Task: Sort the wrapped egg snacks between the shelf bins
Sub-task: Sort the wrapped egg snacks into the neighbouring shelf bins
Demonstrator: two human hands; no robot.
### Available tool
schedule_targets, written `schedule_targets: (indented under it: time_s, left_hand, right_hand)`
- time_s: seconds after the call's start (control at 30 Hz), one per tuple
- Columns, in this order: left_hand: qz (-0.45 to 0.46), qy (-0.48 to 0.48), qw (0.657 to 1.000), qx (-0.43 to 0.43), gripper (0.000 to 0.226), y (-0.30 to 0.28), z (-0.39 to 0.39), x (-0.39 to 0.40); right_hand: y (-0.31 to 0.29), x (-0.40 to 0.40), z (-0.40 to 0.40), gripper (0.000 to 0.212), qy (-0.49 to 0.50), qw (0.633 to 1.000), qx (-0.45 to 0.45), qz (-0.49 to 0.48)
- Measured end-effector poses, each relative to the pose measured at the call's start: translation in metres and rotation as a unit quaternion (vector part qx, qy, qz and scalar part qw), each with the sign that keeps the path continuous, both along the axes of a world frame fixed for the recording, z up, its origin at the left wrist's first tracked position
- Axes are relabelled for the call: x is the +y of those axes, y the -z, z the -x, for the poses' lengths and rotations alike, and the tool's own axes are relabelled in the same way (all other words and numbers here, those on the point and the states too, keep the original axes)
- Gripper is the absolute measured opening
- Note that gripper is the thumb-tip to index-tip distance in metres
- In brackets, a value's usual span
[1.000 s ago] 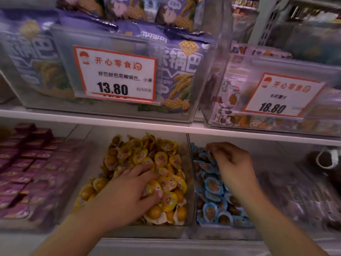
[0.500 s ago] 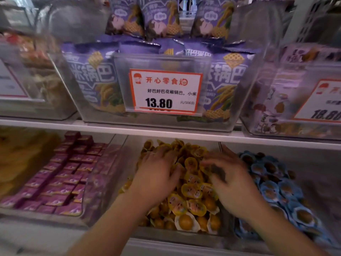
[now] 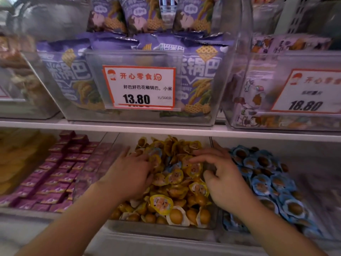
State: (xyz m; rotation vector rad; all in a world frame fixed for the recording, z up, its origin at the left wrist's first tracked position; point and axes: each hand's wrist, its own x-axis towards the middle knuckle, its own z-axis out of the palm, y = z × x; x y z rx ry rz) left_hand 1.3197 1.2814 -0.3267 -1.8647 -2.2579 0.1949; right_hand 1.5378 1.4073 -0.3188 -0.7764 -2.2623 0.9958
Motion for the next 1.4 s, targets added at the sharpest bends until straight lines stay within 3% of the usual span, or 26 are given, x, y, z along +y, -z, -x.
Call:
schedule_targets:
  time_s: [0.1,0.17,0.27,0.33,0.47,0.6,0.67,0.8,0.9,1.07,1.27,1.4]
  left_hand:
    - [0.032,-0.071,0.997,0.01,0.034,-0.012,0.006,0.01]
    - [-0.005,-0.051,0.999,-0.008,0.029,-0.014,0.005,0.023]
    - [-0.115,0.0,0.967,-0.226,0.026,-0.007,-0.012,0.046]
    - [-0.096,-0.029,0.946,-0.31,0.04,0.003,-0.023,0.059]
    - [0.017,-0.106,0.964,-0.245,0.076,0.026,-0.023,0.075]
    - [0.019,-0.103,0.941,-0.322,0.073,0.02,-0.012,0.08]
    - [0.056,-0.114,0.946,-0.297,0.073,0.018,-0.003,0.077]
    - [0.153,-0.113,0.952,-0.241,0.097,0.02,-0.002,0.082]
    - [0.151,-0.078,0.954,-0.248,0.088,0.025,-0.006,0.092]
    - [0.066,-0.018,0.963,-0.262,0.075,0.033,-0.003,0.09]
    - [0.129,0.013,0.966,-0.226,0.077,0.037,-0.005,0.09]
    - [0.097,0.005,0.97,-0.225,0.065,0.04,-0.012,0.097]
  right_hand:
    - [-0.001,-0.002,0.001,0.052,0.004,1.0,0.013,0.005]
    - [-0.002,-0.003,0.001,0.051,0.005,1.0,0.014,0.009]
    - [-0.003,-0.005,0.002,0.051,0.01,1.0,0.018,0.009]
    - [-0.003,-0.005,0.003,0.052,0.013,1.0,0.016,0.006]
    - [-0.004,-0.005,0.003,0.053,0.013,1.0,0.008,0.005]
    - [-0.004,-0.004,0.002,0.054,0.009,1.0,0.013,0.003]
    - [-0.005,-0.004,0.001,0.055,0.007,1.0,0.012,0.008]
    - [-0.004,-0.004,0.001,0.057,0.004,1.0,0.016,0.011]
    - [-0.002,-0.004,0.001,0.053,0.003,1.0,0.022,0.011]
    - [0.0,-0.003,0.004,0.051,0.007,1.0,0.018,0.007]
    - [-0.001,-0.004,0.003,0.053,0.009,1.0,0.02,-0.001]
    - [-0.002,-0.005,0.005,0.052,0.017,1.0,0.024,-0.008]
